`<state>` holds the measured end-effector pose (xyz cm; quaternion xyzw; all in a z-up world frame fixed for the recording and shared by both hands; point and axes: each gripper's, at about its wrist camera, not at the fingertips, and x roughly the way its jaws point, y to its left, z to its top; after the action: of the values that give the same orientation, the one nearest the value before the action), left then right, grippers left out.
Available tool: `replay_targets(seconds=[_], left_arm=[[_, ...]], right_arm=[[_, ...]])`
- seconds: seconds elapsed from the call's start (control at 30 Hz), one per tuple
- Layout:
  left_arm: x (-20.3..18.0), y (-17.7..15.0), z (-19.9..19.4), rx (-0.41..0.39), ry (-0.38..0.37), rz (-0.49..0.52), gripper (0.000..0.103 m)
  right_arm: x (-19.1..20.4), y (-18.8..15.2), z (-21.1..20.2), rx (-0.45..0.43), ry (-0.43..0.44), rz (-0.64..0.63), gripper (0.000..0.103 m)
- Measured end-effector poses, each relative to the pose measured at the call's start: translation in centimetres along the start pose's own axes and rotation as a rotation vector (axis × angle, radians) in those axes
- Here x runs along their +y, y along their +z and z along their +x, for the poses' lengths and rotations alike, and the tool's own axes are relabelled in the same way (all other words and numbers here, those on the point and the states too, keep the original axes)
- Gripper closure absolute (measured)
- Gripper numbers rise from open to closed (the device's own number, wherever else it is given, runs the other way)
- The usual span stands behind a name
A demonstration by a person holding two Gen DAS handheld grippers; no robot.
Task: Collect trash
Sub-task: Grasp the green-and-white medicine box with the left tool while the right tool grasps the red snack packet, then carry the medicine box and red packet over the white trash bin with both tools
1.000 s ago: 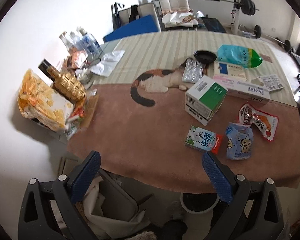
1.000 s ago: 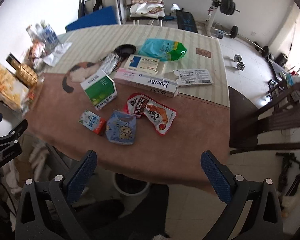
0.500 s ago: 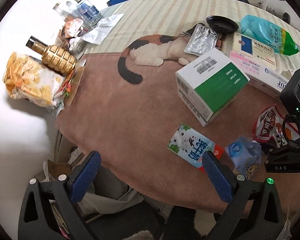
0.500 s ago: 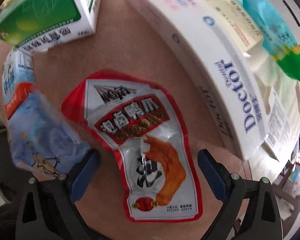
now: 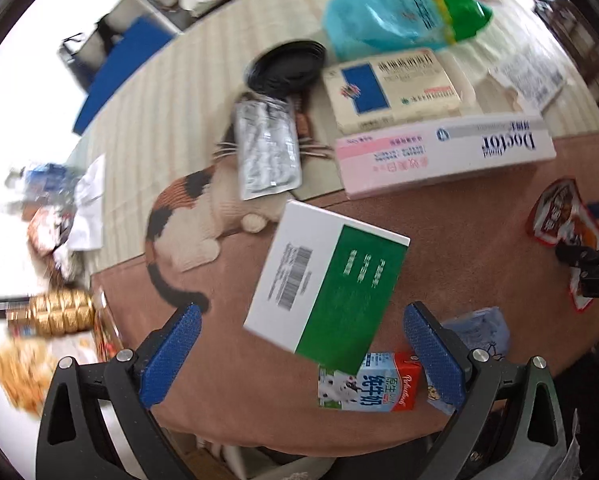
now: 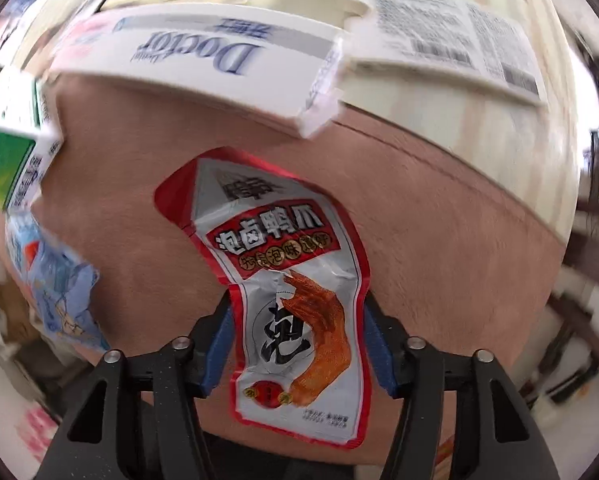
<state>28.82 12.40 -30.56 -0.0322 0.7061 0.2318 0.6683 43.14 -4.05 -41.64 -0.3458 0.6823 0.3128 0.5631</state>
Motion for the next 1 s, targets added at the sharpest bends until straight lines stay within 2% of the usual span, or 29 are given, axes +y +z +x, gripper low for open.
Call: replay_targets(seconds=[0.03,0.2,0.27,0.3,0.33,0.37,0.4,0.43,0.47,0.57,0.9,1.0], left_arm=[[-0.1,0.6,0.7,0.024,-0.007,0.029,0.000],[-1.0,2.1,4.0,0.138,-0.067,0.117,0.000],[-1.3,2.3,4.9,0.162,-0.085,0.132,0.001],[-1.4,2.3,5.2,0.162,-0.094,0.134,0.014],[-1.3,2.4,5.4,0.164,-0.093,0.127,0.023],[-1.2,2.4,5.4,0.162,-0.100,0.115,0.023],[-1.2,2.4,5.2,0.140,-0.102,0.114,0.023],[-1.3,2.3,4.8,0.120,-0.103,0.113,0.023],[-1.3,2.3,4.7,0.113,-0.094,0.106,0.023],[-1.4,2.0,4.3,0.093,-0.078,0.050,0.024],[1.0,-0.5,0.4,-0.030,-0.123,-0.246,0.024],[1.5,-2.1,-1.3,-0.079,-0.138,-0.346,0.024]], right_arm=[[0.3,0.4,0.2,0.005,-0.016,0.001,0.026],[1.5,1.4,1.3,-0.001,-0.041,-0.014,0.023],[3.3,0.9,1.8,-0.007,-0.067,-0.016,0.023],[3.5,0.9,2.0,-0.017,-0.074,-0.017,0.023],[4.2,0.7,2.4,-0.029,-0.083,-0.019,0.024],[4.4,0.5,2.8,-0.041,-0.087,-0.025,0.026],[5.0,-0.3,4.9,-0.053,-0.087,-0.027,0.027],[4.6,-1.9,4.2,-0.067,-0.087,-0.025,0.035],[4.6,-2.2,4.1,-0.085,-0.079,-0.025,0.047],[4.2,-2.7,3.8,-0.091,-0.040,-0.018,0.056],[3.8,-3.9,3.9,-0.144,0.070,0.035,0.058],[4.0,-3.9,2.3,-0.172,0.113,0.042,0.059]])
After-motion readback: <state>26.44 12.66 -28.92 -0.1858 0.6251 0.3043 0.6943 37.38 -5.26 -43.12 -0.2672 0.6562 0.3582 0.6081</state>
